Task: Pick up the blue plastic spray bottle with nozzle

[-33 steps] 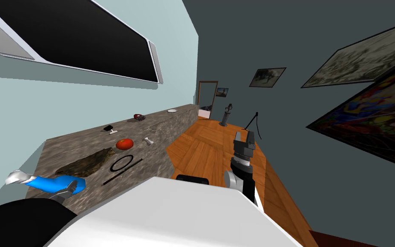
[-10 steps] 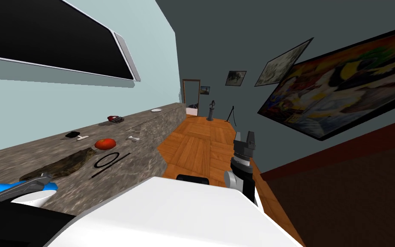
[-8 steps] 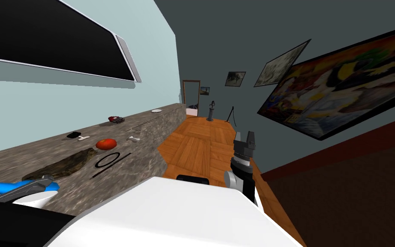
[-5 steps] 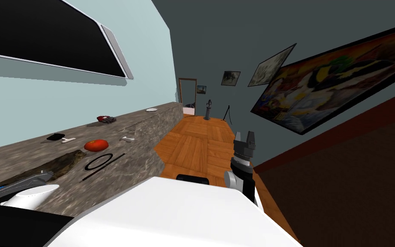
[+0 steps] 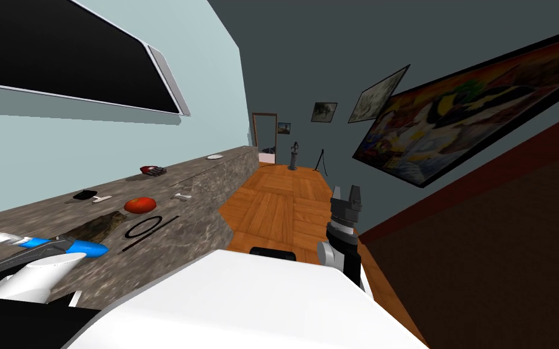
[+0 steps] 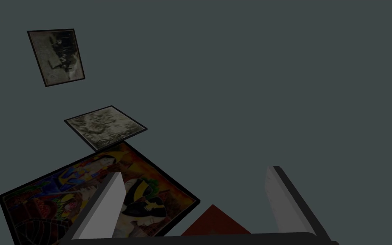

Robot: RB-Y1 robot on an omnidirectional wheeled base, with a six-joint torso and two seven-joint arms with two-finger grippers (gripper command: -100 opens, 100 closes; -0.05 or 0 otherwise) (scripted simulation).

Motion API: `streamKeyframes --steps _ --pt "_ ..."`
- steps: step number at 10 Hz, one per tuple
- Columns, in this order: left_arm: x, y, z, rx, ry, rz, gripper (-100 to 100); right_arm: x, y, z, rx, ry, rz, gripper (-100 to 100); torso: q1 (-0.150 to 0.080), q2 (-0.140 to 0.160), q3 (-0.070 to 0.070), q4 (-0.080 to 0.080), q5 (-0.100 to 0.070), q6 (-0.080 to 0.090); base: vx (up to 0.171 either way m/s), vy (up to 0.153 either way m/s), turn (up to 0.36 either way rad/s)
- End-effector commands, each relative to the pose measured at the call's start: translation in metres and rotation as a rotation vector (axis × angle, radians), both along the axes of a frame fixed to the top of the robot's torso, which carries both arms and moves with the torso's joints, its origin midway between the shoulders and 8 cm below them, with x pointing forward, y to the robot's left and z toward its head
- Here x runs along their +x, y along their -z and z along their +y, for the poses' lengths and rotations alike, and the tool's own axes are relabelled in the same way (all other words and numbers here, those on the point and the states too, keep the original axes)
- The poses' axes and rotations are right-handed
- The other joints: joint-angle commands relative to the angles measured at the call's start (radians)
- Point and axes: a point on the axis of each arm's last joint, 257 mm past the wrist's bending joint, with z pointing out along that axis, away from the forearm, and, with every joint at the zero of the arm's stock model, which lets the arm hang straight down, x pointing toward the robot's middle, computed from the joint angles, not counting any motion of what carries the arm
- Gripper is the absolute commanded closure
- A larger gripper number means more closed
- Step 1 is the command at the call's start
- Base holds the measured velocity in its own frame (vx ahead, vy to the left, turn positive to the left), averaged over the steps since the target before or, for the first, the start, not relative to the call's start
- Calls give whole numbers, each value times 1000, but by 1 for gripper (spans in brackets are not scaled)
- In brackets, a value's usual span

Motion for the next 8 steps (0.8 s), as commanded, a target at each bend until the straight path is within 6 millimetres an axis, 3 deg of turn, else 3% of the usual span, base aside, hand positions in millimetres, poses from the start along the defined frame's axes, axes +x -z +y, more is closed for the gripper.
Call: streamKeyframes --steps 1,3,4,8 --pt "-12 10 0 -18 -22 6 -100 0 0 0 0 0 0 0 0 0 0 0 0 0 7 8 2" --pt "-25 23 -3 -43 -45 22 -100 0 0 0 0 0 0 0 3 3 1 0 5 -5 2 2 -8" --pt "-21 0 9 -11 -57 14 -100 0 0 0 0 0 0 0 4 5 2 -1 7 -7 -45 -19 -194" --pt "-24 -11 16 1 -73 16 -100 0 0 0 0 0 0 0 6 8 4 0 8 -7 -37 -13 -54"
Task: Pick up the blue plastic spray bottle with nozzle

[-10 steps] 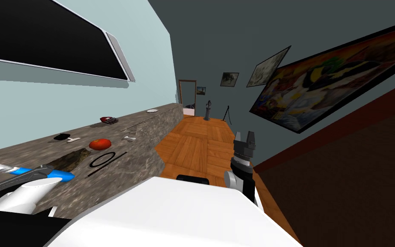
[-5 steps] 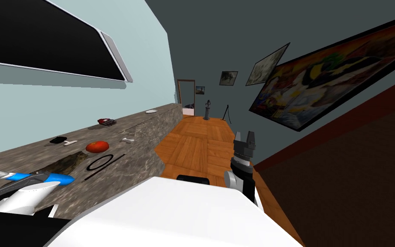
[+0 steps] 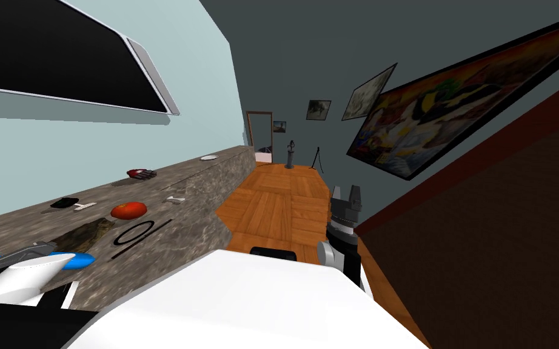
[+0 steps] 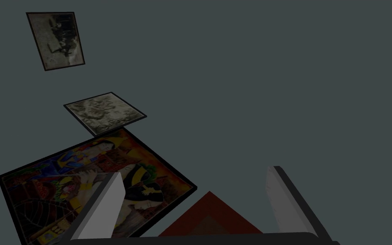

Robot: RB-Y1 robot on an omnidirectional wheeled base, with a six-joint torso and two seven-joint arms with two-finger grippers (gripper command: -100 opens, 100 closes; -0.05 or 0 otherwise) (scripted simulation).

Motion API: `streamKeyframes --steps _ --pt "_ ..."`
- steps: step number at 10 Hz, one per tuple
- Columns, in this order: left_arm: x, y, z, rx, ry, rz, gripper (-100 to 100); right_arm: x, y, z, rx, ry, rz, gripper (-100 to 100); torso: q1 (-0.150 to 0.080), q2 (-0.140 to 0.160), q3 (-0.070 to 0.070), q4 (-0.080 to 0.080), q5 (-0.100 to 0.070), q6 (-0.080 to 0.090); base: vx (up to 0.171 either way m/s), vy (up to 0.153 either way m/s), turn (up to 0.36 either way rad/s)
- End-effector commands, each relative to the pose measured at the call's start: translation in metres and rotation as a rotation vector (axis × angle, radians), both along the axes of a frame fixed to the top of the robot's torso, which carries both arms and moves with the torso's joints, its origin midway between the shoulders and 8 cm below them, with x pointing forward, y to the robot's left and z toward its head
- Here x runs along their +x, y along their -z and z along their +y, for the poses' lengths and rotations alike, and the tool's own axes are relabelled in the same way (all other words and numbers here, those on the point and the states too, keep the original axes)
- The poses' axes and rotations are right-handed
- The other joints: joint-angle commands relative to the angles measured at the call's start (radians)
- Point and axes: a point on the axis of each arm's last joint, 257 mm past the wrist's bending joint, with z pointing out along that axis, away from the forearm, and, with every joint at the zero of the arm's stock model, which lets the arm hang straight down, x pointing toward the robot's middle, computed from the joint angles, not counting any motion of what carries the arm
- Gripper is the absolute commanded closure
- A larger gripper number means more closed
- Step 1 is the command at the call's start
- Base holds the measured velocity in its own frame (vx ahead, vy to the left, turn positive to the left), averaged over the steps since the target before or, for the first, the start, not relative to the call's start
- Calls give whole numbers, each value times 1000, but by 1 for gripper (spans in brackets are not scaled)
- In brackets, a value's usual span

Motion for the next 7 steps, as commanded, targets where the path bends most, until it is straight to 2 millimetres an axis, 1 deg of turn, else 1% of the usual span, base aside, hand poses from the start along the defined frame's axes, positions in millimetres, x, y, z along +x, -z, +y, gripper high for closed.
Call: streamKeyframes --steps 1,2,3,4,7 --pt "-4 -11 7 11 -17 0 -100 0 0 0 0 0 0 0 0 0 0 0 0 0 -45 -24 -164" --pt "-5 -15 9 15 -23 1 -100 0 0 0 0 0 0 0 -1 1 1 0 0 0 -51 -22 -92" --pt "-4 -12 7 13 -18 -1 -100 0 0 0 0 0 0 0 -1 2 1 0 0 0 -21 -8 -10" --pt "-4 -13 7 13 -19 0 100 0 0 0 0 0 0 0 0 0 0 0 0 -1 0 0 0" --pt "-4 -14 8 15 -19 -5 100 0 0 0 0 0 0 0 1 -3 -2 -2 1 0 -1 0 4"
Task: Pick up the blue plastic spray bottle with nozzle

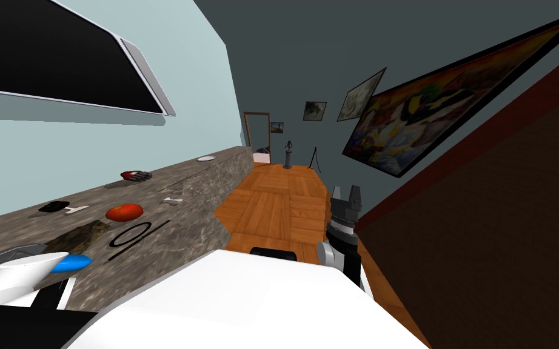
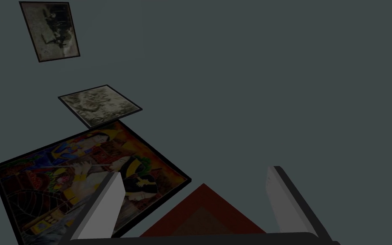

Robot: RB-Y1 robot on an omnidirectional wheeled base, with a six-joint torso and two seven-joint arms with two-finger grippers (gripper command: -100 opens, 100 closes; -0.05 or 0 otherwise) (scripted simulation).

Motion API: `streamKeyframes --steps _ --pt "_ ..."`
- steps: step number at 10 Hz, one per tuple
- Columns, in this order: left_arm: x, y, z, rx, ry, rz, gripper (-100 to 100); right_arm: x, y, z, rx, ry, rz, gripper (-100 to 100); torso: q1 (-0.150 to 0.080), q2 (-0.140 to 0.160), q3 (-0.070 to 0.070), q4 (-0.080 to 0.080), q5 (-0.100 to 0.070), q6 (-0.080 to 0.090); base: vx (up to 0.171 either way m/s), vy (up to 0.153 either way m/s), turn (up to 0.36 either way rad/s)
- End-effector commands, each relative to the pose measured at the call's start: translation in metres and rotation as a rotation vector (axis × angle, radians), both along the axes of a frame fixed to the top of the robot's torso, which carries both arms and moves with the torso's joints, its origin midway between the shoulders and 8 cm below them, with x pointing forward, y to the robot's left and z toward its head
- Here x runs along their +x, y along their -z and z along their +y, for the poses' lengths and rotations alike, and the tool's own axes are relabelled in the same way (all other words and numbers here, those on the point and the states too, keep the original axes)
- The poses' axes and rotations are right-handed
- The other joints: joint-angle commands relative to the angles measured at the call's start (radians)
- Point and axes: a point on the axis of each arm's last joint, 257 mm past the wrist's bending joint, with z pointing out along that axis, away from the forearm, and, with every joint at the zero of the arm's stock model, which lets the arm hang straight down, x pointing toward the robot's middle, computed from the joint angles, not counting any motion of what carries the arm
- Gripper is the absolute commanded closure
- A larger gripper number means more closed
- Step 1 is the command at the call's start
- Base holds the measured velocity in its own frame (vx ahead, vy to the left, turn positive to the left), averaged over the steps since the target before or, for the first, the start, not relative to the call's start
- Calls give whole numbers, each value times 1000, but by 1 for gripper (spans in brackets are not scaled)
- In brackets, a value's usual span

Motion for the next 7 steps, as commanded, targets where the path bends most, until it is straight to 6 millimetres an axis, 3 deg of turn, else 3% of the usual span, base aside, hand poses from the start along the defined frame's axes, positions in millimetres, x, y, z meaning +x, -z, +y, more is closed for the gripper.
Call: streamKeyframes --steps 1,2,3,7 --pt "0 0 0 0 0 0 100 0 0 0 0 0 0 0 0 0 0 0 0 0 0 0 0" --pt "0 0 0 0 0 0 0 0 0 0 0 0 0 0 0 0 0 0 0 0 0 0 0" --pt "3 14 -8 -14 19 5 100 0 0 0 0 0 0 0 0 0 0 0 0 0 53 30 159" --pt "8 29 -17 -31 42 1 100 0 0 0 0 0 0 0 9 0 -1 -2 13 -7 52 23 100"
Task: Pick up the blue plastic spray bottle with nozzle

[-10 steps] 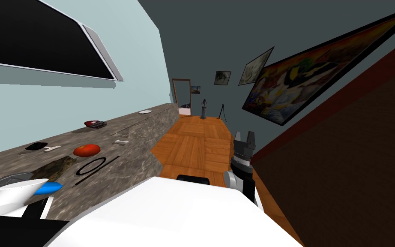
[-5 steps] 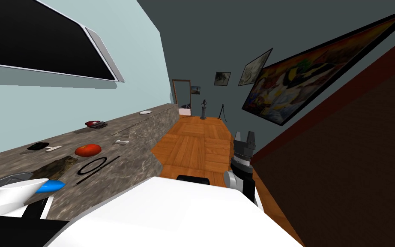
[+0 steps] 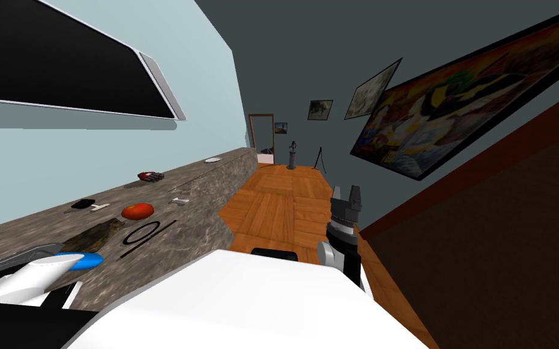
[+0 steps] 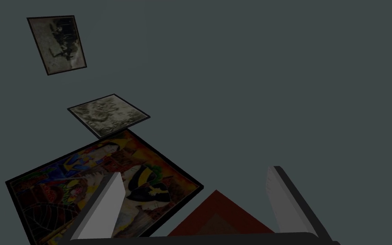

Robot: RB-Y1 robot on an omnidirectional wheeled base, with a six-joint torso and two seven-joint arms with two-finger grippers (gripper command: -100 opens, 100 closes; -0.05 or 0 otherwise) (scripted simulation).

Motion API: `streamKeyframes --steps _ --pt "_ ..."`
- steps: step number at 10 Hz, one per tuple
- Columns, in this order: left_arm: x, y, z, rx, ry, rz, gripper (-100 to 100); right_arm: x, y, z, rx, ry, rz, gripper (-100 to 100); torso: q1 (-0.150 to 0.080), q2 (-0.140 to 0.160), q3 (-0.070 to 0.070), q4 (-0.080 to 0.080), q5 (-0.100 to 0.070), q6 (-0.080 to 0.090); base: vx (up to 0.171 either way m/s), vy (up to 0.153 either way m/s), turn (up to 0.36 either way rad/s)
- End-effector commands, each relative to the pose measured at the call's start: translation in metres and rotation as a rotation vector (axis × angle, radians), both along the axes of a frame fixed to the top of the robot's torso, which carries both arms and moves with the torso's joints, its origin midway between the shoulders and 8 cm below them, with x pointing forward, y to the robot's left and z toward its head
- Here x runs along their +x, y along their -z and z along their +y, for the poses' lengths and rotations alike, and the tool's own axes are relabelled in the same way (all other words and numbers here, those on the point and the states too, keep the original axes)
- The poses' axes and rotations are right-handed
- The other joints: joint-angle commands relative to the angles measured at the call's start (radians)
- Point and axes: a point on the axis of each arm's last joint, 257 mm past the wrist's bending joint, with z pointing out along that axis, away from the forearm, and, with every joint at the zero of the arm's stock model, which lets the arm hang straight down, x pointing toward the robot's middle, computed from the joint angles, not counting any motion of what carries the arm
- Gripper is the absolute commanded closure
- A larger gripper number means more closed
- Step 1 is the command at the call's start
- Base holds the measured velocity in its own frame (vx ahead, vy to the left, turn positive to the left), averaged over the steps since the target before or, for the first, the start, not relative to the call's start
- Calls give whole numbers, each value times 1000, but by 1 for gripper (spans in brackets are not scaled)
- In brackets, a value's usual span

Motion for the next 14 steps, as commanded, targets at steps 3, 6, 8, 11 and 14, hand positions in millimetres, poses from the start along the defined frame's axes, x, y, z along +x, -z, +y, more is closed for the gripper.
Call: streamKeyframes --steps 3,6,8,11,14 --pt "-11 34 -14 -75 -18 -60 100 0 0 0 0 0 0 0 3 2 0 -1 11 0 1 4 -12" --pt "1 18 -10 -48 -8 -114 100 0 0 0 0 0 0 0 9 4 1 -2 26 -3 -2 -10 7" --pt "-2 6 -5 -16 -6 -43 100 0 0 0 0 0 0 0 10 3 0 -2 25 -3 -1 -4 -2" --pt "-5 -22 10 -2 -3 -83 100 0 0 0 0 0 0 0 6 2 -1 -3 26 -4 26 -74 25" --pt "-6 -36 17 12 4 -59 100 0 0 0 0 0 0 0 11 0 -2 -4 26 -3 14 -16 -4"
